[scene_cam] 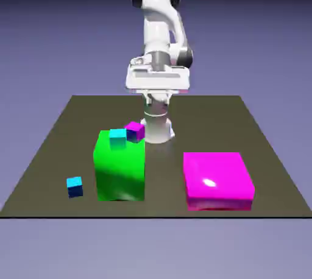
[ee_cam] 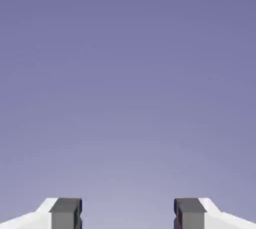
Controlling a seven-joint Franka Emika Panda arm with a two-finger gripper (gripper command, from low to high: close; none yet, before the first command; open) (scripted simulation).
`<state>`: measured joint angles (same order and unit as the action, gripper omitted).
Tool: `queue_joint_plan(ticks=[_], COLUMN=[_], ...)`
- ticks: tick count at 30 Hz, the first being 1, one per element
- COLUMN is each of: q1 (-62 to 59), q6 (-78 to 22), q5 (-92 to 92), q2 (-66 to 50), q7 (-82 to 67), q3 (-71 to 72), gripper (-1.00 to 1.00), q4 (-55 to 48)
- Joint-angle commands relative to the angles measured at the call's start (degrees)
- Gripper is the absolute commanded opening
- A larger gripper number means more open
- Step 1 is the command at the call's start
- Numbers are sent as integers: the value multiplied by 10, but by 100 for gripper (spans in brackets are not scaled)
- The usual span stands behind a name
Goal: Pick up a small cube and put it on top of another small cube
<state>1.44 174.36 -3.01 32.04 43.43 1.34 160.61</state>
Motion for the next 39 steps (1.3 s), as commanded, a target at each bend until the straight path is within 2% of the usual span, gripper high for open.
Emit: queue_joint_plan(ticks=[1,16,35,37,39], q1=[0,-50,-112,-116,-115], q6=[-8,-291,-681,-688,-639], q5=[-25,81,387,399,431], q2=[-16,-322,-713,-717,-750], q7=[9,59,93,91,72], q3=[4,-134,-363,-370,-347], gripper=[0,0,0,0,0], q4=[-20,-275,-547,-552,-529])
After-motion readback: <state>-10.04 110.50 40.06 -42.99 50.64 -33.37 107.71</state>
